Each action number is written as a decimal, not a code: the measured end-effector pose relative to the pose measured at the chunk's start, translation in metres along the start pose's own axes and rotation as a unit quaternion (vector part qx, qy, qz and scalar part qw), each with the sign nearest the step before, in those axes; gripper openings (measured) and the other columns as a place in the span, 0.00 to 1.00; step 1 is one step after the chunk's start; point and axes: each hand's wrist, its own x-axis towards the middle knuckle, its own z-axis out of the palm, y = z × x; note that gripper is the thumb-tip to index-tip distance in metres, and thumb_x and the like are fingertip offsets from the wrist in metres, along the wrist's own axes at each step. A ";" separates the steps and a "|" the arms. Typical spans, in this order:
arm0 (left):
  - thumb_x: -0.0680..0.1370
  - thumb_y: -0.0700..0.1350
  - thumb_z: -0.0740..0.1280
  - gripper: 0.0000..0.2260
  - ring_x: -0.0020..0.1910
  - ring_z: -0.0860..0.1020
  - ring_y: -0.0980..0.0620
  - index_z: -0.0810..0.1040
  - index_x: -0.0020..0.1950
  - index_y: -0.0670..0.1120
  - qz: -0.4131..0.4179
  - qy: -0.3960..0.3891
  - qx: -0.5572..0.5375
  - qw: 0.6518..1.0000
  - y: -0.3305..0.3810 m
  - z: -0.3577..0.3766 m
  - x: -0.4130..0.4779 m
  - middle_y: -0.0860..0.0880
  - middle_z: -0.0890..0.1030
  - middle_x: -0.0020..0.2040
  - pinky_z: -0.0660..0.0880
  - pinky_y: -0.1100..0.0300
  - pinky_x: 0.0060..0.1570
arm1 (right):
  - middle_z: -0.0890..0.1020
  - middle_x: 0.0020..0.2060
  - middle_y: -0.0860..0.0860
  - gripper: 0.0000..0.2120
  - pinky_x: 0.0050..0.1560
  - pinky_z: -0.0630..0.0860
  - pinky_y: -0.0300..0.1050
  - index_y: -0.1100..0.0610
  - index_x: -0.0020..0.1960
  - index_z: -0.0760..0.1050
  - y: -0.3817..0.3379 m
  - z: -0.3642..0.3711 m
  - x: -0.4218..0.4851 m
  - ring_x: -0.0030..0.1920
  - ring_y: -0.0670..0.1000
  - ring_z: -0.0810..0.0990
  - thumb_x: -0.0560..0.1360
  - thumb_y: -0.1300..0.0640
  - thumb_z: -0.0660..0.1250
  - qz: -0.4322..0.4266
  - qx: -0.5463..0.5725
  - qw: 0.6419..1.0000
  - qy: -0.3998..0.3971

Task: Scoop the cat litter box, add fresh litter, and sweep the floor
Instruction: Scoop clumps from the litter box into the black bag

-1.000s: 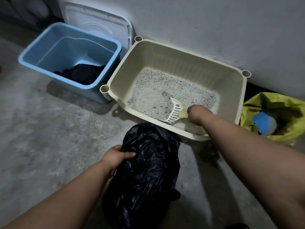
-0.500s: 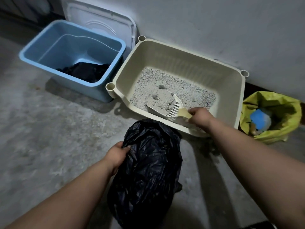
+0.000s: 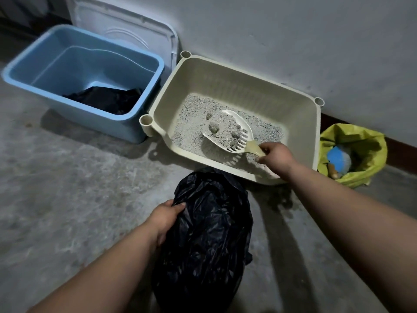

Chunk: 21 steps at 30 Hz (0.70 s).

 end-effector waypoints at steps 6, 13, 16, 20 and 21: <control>0.80 0.40 0.61 0.11 0.45 0.80 0.42 0.75 0.60 0.40 0.005 0.023 -0.020 1.000 0.006 -0.017 0.003 0.39 0.81 0.49 0.77 0.51 0.50 | 0.79 0.45 0.51 0.17 0.45 0.68 0.42 0.58 0.58 0.79 -0.007 0.005 0.001 0.44 0.52 0.75 0.70 0.60 0.74 -0.001 0.009 1.000 -0.016; 0.80 0.38 0.59 0.11 0.40 0.77 0.44 0.73 0.62 0.39 -0.010 0.064 -0.093 0.994 0.002 -0.023 0.002 0.41 0.79 0.44 0.75 0.55 0.43 | 0.82 0.47 0.54 0.15 0.43 0.69 0.42 0.58 0.56 0.80 -0.010 0.007 0.000 0.43 0.53 0.76 0.70 0.60 0.73 -0.006 -0.009 1.000 -0.028; 0.80 0.39 0.60 0.13 0.42 0.78 0.43 0.73 0.63 0.37 -0.026 0.069 -0.063 0.995 -0.001 -0.024 0.003 0.37 0.80 0.51 0.75 0.54 0.45 | 0.82 0.47 0.54 0.14 0.43 0.69 0.43 0.56 0.55 0.80 -0.011 0.006 -0.001 0.42 0.53 0.76 0.70 0.60 0.73 -0.002 -0.008 1.000 -0.023; 0.78 0.40 0.61 0.13 0.42 0.79 0.42 0.75 0.60 0.36 -0.054 0.055 -0.034 0.996 -0.004 -0.022 0.003 0.36 0.80 0.52 0.76 0.52 0.44 | 0.80 0.42 0.52 0.11 0.46 0.72 0.46 0.55 0.53 0.80 -0.010 0.001 -0.002 0.43 0.54 0.78 0.70 0.59 0.72 0.001 -0.008 1.000 0.006; 0.78 0.40 0.62 0.13 0.42 0.79 0.41 0.76 0.60 0.35 -0.059 0.051 -0.030 0.996 -0.005 -0.021 0.003 0.36 0.80 0.52 0.76 0.51 0.46 | 0.81 0.42 0.52 0.11 0.46 0.72 0.46 0.55 0.52 0.80 -0.010 0.000 -0.002 0.43 0.54 0.77 0.70 0.59 0.72 0.002 -0.005 1.000 0.011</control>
